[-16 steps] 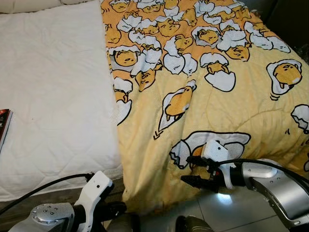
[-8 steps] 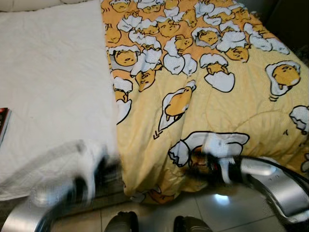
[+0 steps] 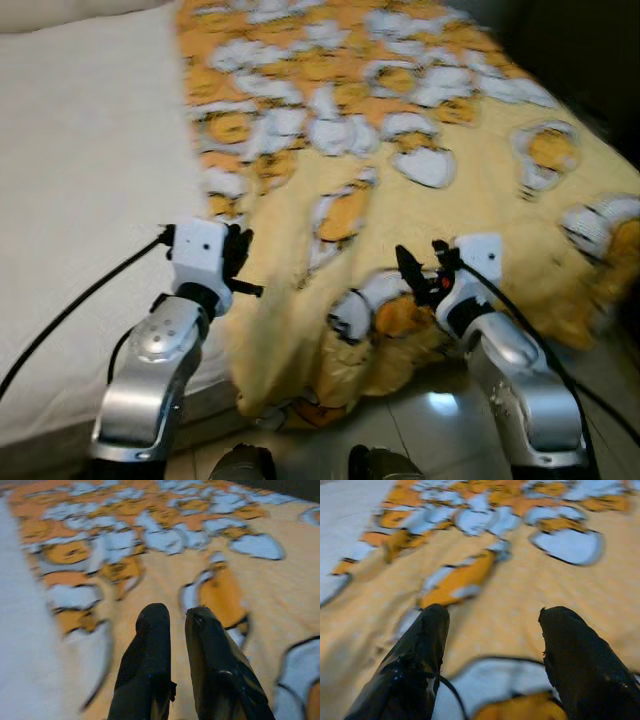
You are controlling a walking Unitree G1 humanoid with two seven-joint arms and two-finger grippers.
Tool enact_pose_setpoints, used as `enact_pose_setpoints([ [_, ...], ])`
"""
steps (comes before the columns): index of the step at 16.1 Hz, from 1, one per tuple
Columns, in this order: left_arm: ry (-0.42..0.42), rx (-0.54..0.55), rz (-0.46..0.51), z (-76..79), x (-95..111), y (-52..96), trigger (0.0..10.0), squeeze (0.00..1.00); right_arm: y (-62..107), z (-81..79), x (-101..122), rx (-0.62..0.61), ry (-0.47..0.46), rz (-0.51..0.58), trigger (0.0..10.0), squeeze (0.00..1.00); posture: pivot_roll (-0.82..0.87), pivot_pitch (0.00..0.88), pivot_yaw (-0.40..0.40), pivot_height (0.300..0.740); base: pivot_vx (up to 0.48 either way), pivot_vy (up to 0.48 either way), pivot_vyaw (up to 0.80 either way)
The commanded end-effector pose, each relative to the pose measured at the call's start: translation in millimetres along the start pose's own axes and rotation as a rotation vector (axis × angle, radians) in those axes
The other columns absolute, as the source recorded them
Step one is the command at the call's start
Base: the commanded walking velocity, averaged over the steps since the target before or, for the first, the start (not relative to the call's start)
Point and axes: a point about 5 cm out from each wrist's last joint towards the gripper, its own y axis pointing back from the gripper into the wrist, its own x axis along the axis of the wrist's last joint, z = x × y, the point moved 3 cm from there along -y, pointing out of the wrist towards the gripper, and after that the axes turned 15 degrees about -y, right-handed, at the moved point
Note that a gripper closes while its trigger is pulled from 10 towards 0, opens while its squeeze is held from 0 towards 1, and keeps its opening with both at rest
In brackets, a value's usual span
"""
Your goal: Clean up the room
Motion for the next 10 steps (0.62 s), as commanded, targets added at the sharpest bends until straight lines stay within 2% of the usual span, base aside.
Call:
enact_pose_setpoints([
  [1,0.001,0.012,-0.001,1.4,-1,-0.7,10.0,0.0,4.4,-1.7,1,-0.006,0.024,0.013,10.0,0.0,-0.09,0.065,0.018,0.74,0.0,0.0,-0.79],
  [2,0.025,0.029,0.002,1.4,-1,-3.3,10.0,0.0,5.5,-0.9,-1,-0.018,0.015,0.009,10.0,0.0,-0.09,0.061,0.025,0.74,0.0,0.0,-0.79],
  [3,0.029,0.031,0.003,3.7,-2,-5.4,10.0,0.0,6.6,1.1,-3,-0.033,0.019,0.005,10.0,0.0,-0.09,0.058,0.028,0.74,0.0,-0.48,-0.78],
  [6,-0.028,0.038,0.012,8.0,-3,-6.5,10.0,0.0,9.3,6.2,-5,-0.062,0.03,0.002,10.0,0.0,-0.08,0.059,0.025,0.74,0.0,-0.472,-0.79],
  [7,-0.012,0.057,0.024,6.2,-2,-4.6,10.0,0.0,10.8,7.6,-6,-0.066,0.033,0.0,10.0,0.0,-0.08,0.06,0.022,0.74,0.0,0.0,-0.78],
  [10,-0.035,0.045,0.048,4.1,-2,-1.4,10.0,0.0,13.9,7.3,-8,-0.062,0.061,-0.007,10.0,0.0,-0.08,0.061,0.02,0.74,0.0,0.0,0.0],
])
